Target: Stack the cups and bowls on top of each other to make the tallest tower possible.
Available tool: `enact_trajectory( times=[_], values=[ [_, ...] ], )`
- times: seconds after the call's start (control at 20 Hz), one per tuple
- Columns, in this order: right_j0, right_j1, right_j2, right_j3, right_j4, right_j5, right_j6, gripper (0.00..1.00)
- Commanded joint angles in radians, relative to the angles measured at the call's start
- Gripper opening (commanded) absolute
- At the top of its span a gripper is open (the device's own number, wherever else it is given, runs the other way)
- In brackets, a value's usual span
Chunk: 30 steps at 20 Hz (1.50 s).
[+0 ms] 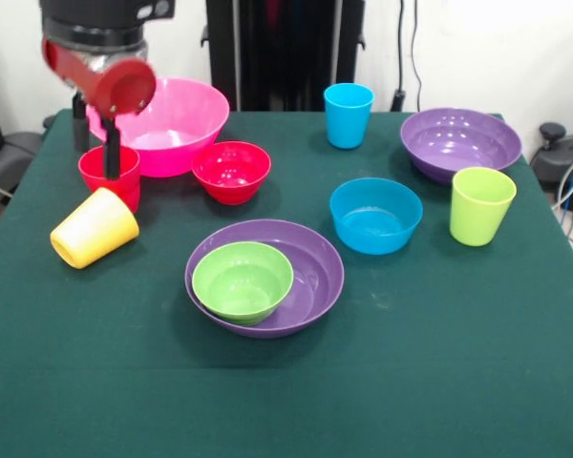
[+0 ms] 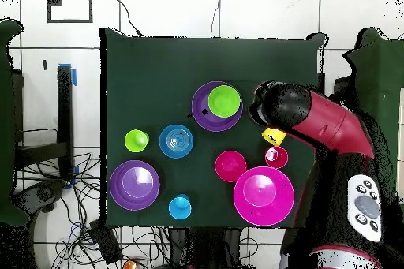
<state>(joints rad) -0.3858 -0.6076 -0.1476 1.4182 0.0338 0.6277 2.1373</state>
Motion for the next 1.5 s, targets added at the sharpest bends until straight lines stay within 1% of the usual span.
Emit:
enact_trajectory(
  times=[0.05,0.25,0.35,0.5,0.55,0.6,0.7,0.75,0.85,1.05,1.25,1.4,1.5],
  values=[
    [-0.020,0.146,0.162,0.007,-0.057,-0.016,-0.086,1.00],
    [-0.023,0.186,0.169,0.002,-0.069,-0.059,-0.075,1.00],
    [-0.030,0.195,0.180,0.016,-0.062,-0.066,-0.067,1.00],
    [-0.050,0.185,0.206,0.063,-0.034,-0.037,-0.061,1.00],
    [-0.052,0.180,0.207,0.072,-0.035,-0.035,-0.060,1.00],
    [-0.059,0.173,0.219,0.097,-0.019,-0.010,-0.055,1.00],
    [-0.057,0.166,0.212,0.123,-0.022,-0.016,-0.039,1.00],
    [-0.061,0.165,0.214,0.135,-0.016,-0.004,-0.032,1.00],
    [-0.061,0.156,0.201,0.158,-0.028,-0.007,-0.027,1.00],
    [-0.079,0.117,0.184,0.224,-0.061,-0.018,-0.052,1.00],
    [-0.086,0.026,0.165,0.304,-0.072,0.025,-0.078,1.00],
    [-0.097,-0.018,0.161,0.348,-0.083,0.020,-0.088,1.00],
    [-0.106,-0.024,0.163,0.375,-0.097,-0.009,-0.085,1.00]
  ],
)
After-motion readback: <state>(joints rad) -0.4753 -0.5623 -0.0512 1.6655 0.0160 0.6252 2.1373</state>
